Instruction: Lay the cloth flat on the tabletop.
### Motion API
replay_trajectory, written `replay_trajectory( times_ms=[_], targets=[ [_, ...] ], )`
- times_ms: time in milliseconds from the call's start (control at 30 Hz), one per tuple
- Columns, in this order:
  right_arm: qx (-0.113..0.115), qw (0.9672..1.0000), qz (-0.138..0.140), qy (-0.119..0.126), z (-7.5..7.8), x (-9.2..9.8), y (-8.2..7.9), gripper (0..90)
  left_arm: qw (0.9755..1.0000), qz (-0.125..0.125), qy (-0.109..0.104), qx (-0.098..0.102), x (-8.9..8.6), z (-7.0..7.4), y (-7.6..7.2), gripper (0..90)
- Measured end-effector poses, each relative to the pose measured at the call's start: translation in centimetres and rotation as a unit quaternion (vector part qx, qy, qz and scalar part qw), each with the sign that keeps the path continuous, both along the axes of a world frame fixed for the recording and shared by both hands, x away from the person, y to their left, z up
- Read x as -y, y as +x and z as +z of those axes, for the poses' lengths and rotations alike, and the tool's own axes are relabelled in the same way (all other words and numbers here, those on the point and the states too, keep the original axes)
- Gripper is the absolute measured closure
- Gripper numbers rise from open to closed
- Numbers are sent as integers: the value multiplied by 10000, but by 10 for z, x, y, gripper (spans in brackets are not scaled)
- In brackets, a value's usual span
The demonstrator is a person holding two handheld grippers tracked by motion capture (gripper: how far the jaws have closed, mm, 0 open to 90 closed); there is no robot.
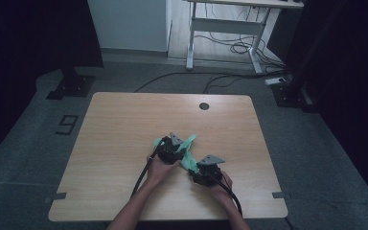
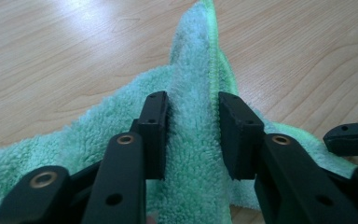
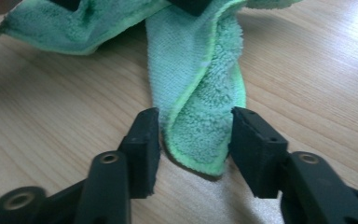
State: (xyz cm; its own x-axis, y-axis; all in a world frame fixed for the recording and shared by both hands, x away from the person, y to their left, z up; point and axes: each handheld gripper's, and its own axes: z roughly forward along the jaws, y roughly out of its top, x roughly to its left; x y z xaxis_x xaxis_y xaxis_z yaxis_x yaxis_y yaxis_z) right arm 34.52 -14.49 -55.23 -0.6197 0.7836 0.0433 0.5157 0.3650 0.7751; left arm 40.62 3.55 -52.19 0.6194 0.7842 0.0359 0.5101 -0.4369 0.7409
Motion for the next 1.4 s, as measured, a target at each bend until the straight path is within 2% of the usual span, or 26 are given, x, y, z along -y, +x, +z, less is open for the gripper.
replay_trajectory(
  times_ms=[167,233,267,333,567,700,767,867,1033,1400],
  targets=[
    [-9,10000,4,1,0,1,1,658,10000,16,-17,46,-2,-1,-1,738],
    [76,9999,37,-69,0,0,1,748,9999,10,-30,104,-3,-1,-3,780],
    [76,9999,37,-69,0,0,1,748,9999,10,-30,104,-3,-1,-3,786],
    [128,9998,107,-135,0,-1,1,813,9999,-21,-57,124,-4,0,-5,793],
    [137,9998,104,-107,3,2,1,837,9996,-100,-228,120,-12,8,-10,802],
    [223,9996,66,129,10,9,-1,840,9989,-167,-383,195,-18,17,-16,802],
    [235,9996,78,152,12,11,-1,840,9988,-192,-399,202,-20,20,-17,802],
    [316,9990,-1,310,19,17,-1,842,9983,-250,-454,255,-22,26,-21,803],
    [394,9982,-18,459,28,23,-2,844,9964,-319,-739,283,-26,34,-25,799],
    [360,9981,-38,494,29,26,-2,844,9958,-379,-766,340,-29,37,-27,772]
  ],
)
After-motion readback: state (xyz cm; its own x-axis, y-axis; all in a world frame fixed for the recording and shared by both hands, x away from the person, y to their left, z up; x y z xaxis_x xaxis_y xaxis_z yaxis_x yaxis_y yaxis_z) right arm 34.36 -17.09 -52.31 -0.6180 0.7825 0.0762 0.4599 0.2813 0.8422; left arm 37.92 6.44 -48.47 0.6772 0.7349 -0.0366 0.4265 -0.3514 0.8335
